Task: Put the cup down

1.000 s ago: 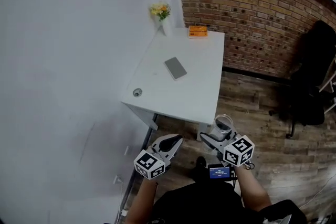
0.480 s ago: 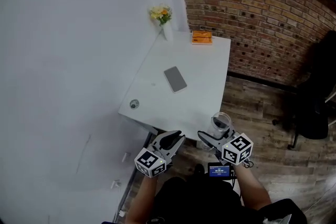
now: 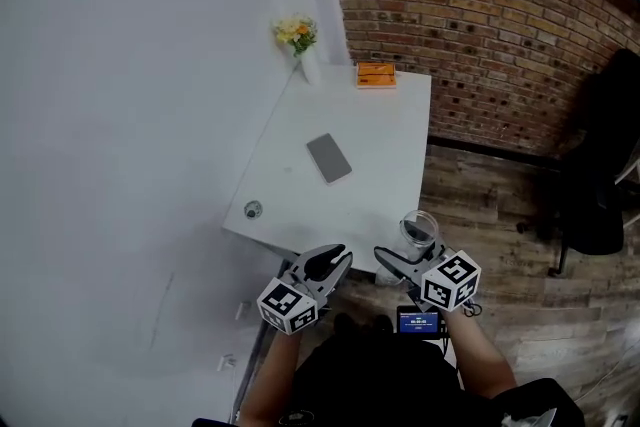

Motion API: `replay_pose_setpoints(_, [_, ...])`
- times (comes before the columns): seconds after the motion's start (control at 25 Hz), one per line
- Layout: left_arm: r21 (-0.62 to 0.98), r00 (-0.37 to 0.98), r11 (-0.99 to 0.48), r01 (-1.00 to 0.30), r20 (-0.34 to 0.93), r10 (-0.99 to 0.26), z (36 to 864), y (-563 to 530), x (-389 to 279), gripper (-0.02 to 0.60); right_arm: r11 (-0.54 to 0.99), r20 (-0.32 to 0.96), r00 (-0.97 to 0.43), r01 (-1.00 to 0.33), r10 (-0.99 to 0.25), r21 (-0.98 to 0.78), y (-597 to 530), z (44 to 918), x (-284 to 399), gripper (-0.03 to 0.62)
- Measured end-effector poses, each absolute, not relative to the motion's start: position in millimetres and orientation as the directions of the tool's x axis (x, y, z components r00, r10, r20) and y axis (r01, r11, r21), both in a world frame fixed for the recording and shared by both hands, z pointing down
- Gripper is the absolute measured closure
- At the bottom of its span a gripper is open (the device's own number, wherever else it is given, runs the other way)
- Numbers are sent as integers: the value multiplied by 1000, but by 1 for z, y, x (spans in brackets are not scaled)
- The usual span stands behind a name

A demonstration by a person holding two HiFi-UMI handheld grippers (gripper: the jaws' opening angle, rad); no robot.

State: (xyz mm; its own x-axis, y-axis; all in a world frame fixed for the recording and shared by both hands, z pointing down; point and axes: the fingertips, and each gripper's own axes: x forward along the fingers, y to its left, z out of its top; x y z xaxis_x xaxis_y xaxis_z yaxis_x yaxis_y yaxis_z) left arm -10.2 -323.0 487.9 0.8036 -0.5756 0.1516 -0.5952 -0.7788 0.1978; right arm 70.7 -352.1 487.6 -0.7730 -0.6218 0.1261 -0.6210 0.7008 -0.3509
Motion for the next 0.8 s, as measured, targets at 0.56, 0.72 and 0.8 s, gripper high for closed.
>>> replay_pose_setpoints(0.56, [188,814,-792,-580,137,-564,488,-335,-25,514,673,90,-747,-638,-658,-374,-365,469,56,238])
replay_pose_setpoints(0.72, [185,814,-792,-581,122,-569,486,-337,-30,515,673,85,-751,-631,-655,-386,-369,470,52,238])
replay_pose_setpoints(0.8, [183,812,-792,-583,116,-571,485,-338,-34,515,678,83,-757,-623,-648,-390,-370,471,47,238])
